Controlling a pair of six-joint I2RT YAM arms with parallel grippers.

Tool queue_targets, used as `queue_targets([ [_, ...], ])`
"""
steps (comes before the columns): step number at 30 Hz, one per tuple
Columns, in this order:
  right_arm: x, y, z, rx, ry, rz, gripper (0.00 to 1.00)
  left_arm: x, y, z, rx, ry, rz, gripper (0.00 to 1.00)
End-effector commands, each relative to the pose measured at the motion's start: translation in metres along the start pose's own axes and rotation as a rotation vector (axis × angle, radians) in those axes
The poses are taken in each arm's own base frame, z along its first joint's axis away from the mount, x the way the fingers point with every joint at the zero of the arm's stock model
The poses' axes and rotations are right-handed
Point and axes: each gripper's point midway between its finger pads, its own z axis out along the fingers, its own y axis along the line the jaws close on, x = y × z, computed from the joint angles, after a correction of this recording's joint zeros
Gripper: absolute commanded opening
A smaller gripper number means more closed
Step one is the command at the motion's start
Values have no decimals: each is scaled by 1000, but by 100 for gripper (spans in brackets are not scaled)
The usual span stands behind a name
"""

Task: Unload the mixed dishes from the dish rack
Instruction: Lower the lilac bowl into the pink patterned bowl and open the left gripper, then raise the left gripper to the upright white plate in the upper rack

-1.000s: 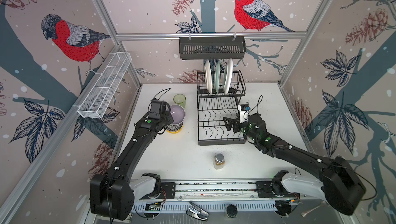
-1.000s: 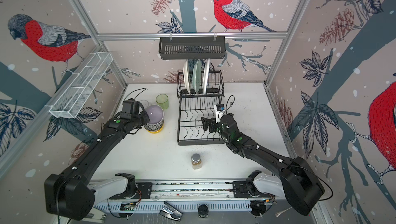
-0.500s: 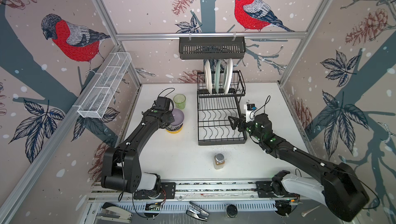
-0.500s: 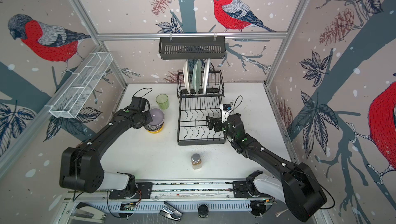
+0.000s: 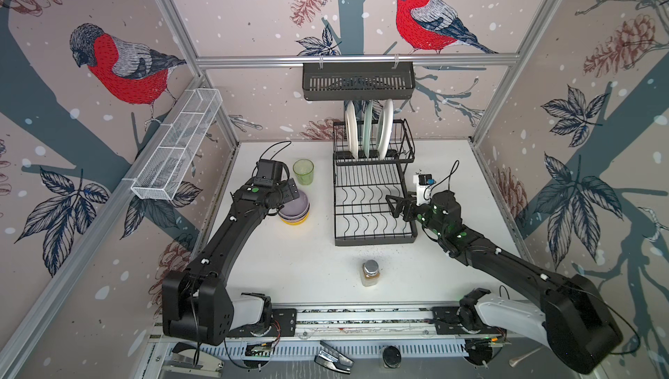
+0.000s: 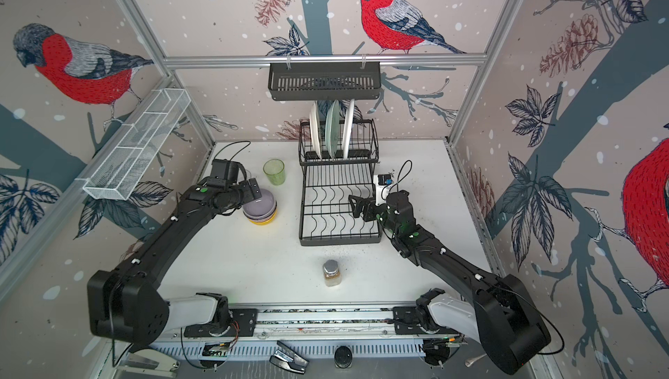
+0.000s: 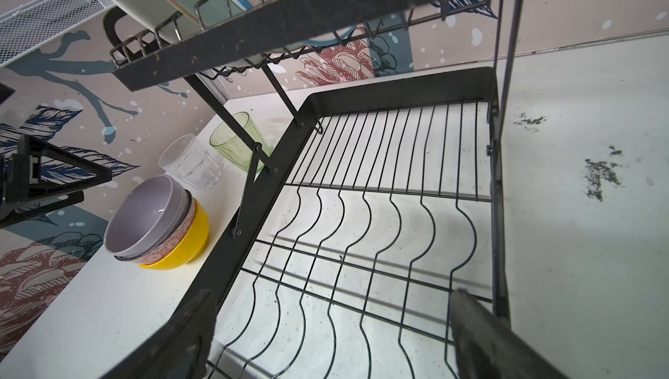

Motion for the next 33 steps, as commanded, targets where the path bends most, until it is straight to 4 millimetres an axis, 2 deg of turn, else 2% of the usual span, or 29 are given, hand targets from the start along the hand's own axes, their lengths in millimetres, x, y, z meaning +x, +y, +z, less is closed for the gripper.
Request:
queue_targets([
  [1, -12, 5, 0, -12, -22, 18, 100, -19, -17, -14, 80, -97, -49, 97],
  [5, -16, 7, -5, -14, -30, 30, 99, -32, -26, -29, 43, -183, -99, 97],
  [8, -16, 7, -9, -8, -30, 25, 100, -40, -42, -32, 24, -235, -62, 97],
  [13, -17, 0, -17, 31, -43, 38, 100, -46, -81, -32, 132, -274, -45, 97],
  [17, -18, 0, -24, 30, -60, 51, 99, -53, -118, -46, 224, -324, 15, 97],
  [23, -20, 3, -33, 21, -73, 57, 99, -67, -159, -67, 208, -417, 134, 97],
  [27, -22, 1, -35, 36, -84, 79, 100, -72, -177, -74, 269, -465, 135, 96],
  [33, -17, -3, -35, 48, -86, 116, 100, -80, -199, -93, 390, -525, 160, 88],
])
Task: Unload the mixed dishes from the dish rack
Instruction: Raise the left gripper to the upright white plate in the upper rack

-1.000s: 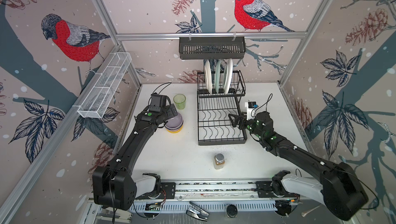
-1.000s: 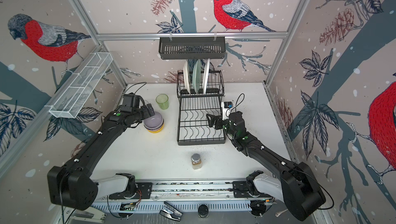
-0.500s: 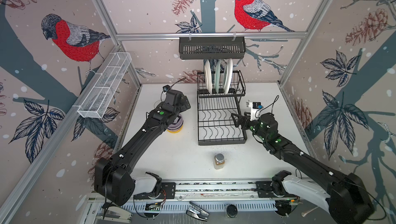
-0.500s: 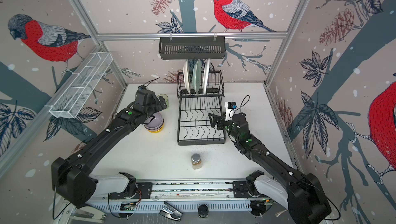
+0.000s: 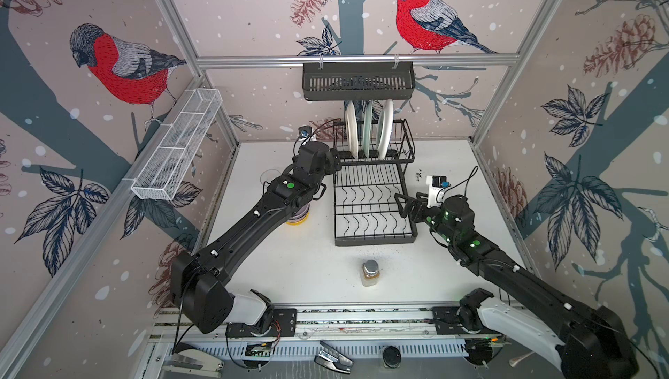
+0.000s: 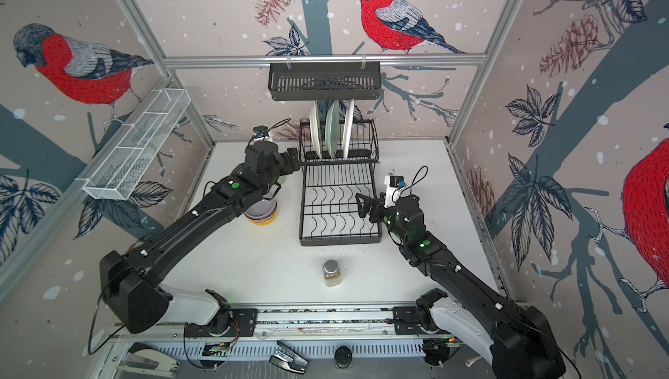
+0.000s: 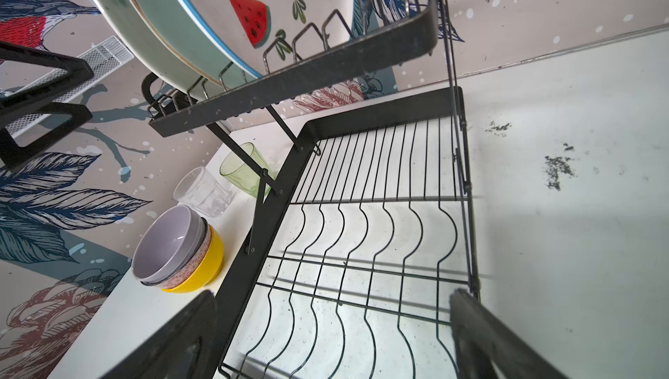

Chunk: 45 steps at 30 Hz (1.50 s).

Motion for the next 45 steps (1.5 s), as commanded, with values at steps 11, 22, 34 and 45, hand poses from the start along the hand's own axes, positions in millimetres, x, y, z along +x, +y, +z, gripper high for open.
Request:
queue_targets([
  [11, -6, -2, 3, 25, -13, 42, 100, -45, -59, -1, 245, -120, -4, 77],
  [22, -1, -9, 6, 56, -1, 41, 99, -51, -86, 15, 309, -117, 7, 68],
  [34, 11, -18, 5, 80, 19, 37, 99, -51, -98, 21, 310, -125, 9, 65],
  [45, 11, -17, 9, 75, 25, 7, 100, -53, -103, 7, 331, -137, 1, 65],
])
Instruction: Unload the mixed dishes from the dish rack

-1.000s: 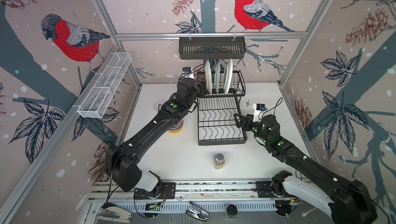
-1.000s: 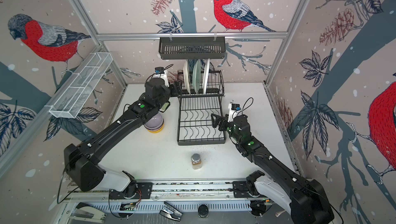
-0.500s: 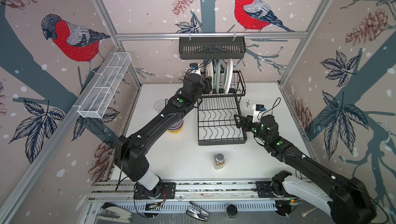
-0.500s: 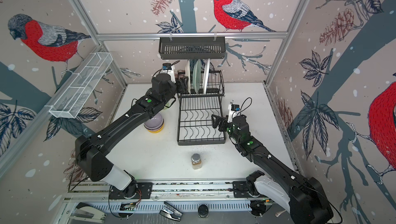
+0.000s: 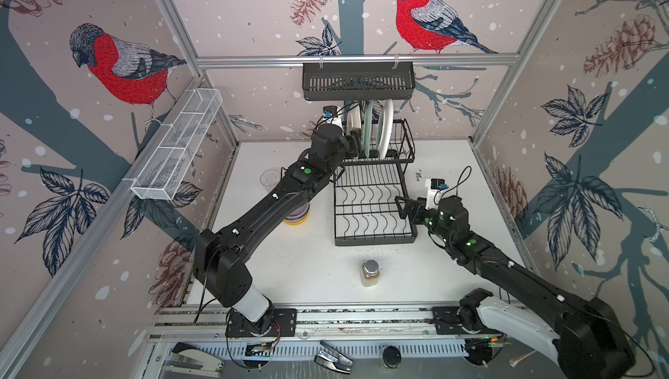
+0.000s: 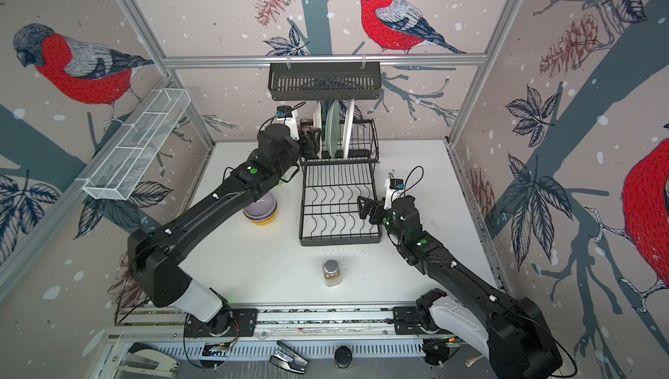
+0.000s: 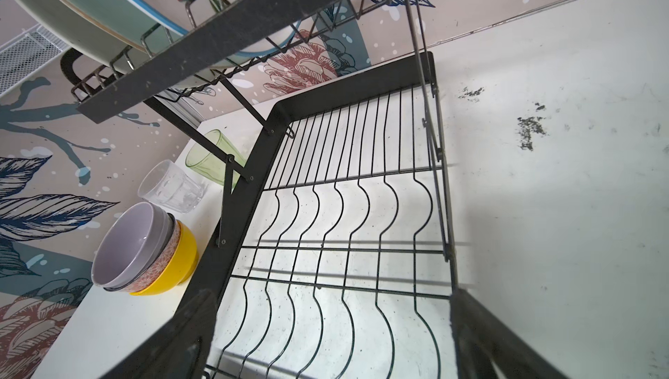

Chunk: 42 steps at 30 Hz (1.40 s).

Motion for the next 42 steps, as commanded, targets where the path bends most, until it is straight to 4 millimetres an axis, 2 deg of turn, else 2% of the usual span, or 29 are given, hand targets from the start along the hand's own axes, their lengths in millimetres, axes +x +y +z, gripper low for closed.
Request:
queue_targets([
  [1, -7, 3, 1, -9, -24, -18, 100, -13, -10, -7, 24, -59, 2, 65],
  [5, -5, 2, 2, -6, -19, -17, 99, -14, -14, -6, 17, -63, 18, 64],
  [10, -7, 0, -1, -1, -26, -26, 99, -7, -6, 8, -50, -34, 37, 64],
  [20, -8, -9, -5, 22, -37, -32, 99, -2, 0, 22, -99, -20, 49, 45],
  [29, -3, -22, -3, 48, -31, -27, 99, 0, -6, 35, -106, 1, 60, 45],
  [35, 6, -27, -1, 44, -6, -9, 99, -2, -3, 39, -129, 2, 79, 39],
  [42, 14, -31, 1, 48, 5, 23, 100, -4, 0, 45, -159, -5, 111, 39],
])
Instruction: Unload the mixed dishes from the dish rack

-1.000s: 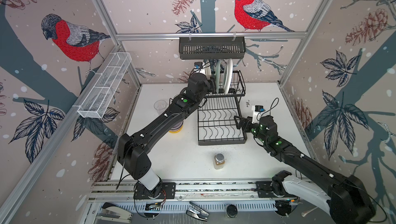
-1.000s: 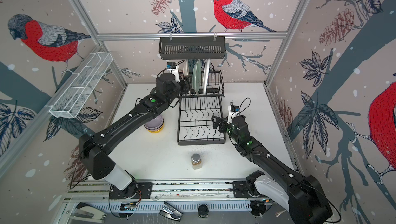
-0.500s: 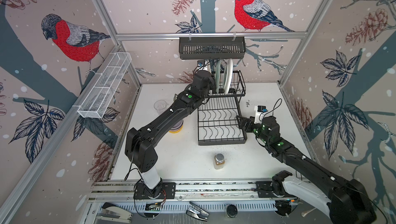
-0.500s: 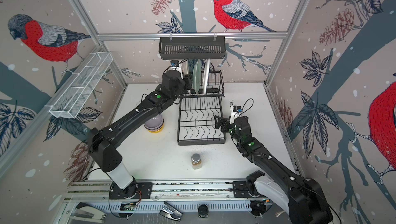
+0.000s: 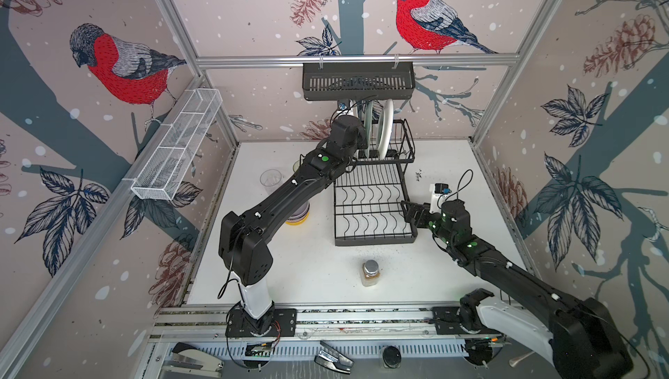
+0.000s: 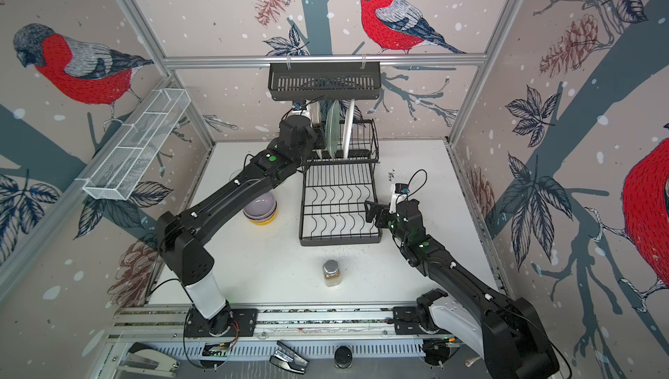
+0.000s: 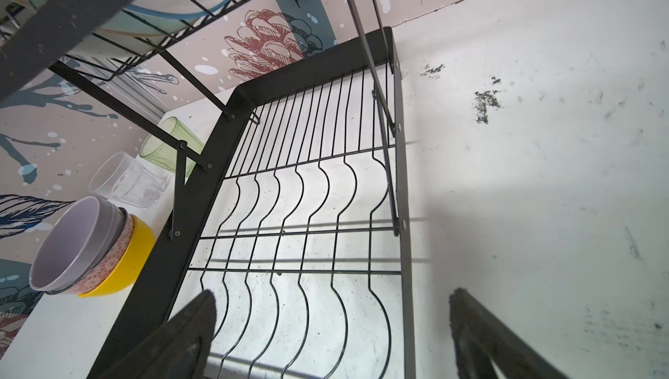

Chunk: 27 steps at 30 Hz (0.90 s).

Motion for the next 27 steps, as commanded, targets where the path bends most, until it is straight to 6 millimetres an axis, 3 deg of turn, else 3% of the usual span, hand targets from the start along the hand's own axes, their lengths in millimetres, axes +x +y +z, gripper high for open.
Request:
queue_targets([
  [1, -7, 6, 1, -32, -32, 17, 100, -4, 1, 3, -20, -18, 32, 39],
  [14, -4, 5, 1, -32, -24, 34, 100, -10, 10, 9, -37, -31, 51, 39],
  [27, -6, 6, -2, -33, -28, 45, 100, -10, 22, 30, -26, 6, 87, 39],
])
